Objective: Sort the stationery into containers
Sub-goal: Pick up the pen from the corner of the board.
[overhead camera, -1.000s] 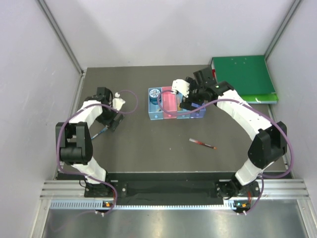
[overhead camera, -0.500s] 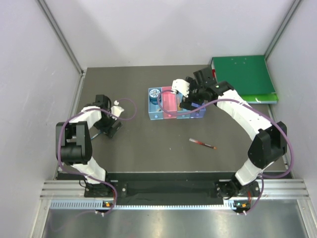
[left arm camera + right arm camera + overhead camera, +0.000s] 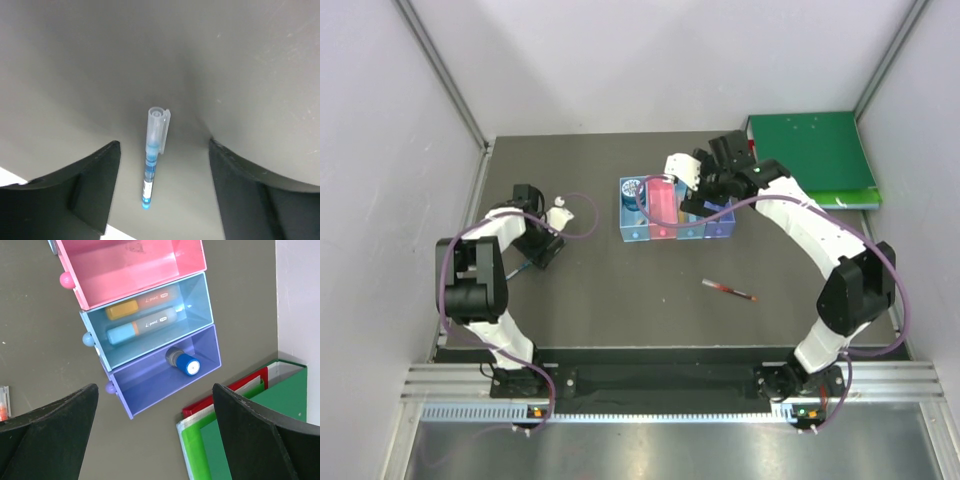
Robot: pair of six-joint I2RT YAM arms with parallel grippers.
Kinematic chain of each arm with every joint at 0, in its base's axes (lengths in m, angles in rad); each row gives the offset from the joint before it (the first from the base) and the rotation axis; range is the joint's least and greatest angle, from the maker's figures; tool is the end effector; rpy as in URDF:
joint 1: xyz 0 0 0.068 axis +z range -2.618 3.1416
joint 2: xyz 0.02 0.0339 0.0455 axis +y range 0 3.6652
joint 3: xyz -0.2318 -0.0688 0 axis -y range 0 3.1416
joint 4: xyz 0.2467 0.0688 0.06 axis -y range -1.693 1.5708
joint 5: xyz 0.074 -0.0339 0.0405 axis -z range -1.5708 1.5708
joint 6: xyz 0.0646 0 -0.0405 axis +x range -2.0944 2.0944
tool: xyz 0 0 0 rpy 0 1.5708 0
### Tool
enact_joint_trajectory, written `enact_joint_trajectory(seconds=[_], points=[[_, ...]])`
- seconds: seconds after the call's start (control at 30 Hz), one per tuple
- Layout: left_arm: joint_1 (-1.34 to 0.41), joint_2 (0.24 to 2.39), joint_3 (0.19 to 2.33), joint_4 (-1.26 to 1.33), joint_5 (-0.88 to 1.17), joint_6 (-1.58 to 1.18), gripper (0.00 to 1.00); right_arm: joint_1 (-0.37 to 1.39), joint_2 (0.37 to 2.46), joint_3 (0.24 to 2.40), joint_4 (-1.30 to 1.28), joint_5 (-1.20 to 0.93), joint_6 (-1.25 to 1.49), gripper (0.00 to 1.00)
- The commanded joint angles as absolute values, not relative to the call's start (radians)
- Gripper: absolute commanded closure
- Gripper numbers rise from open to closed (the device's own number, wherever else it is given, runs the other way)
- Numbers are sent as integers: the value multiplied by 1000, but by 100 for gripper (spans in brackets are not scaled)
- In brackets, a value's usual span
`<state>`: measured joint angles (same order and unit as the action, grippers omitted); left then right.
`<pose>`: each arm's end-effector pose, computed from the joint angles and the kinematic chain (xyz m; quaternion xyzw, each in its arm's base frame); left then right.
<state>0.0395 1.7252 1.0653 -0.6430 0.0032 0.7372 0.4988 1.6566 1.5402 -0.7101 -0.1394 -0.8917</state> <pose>0.3238 0.0126 0.1051 0.3390 0.9313 0.0491 0.1242 0.3341 0.1922 0.2739 -0.6147 0.6974 -0.0072 0.3684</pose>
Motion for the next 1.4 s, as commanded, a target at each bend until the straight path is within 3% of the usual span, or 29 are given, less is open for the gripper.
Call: enact_joint_trajectory(seconds=[0.0, 0.13, 0.33, 0.47, 0.67, 1.0, 1.37], points=[[51, 1822, 1046, -546, 60, 788, 32, 494, 1670, 1592, -680, -132, -876, 4], [61, 1830, 1045, -558, 60, 802, 59, 483, 1677, 1603, -670, -120, -876, 4], [86, 1821, 1042, -572, 60, 816, 79, 460, 1683, 1617, -657, -106, -876, 4], [89, 1818, 1055, -603, 61, 810, 99, 448, 1686, 1624, -644, -95, -877, 4], [90, 1805, 1199, -699, 110, 729, 100, 422, 1687, 1623, -634, -78, -876, 4], [83, 1838, 1665, -907, 305, 526, 100, 370, 1677, 1582, -586, -34, -822, 4], [48, 1827, 1821, -873, 440, 365, 100, 357, 1643, 1532, -563, -15, -811, 4]])
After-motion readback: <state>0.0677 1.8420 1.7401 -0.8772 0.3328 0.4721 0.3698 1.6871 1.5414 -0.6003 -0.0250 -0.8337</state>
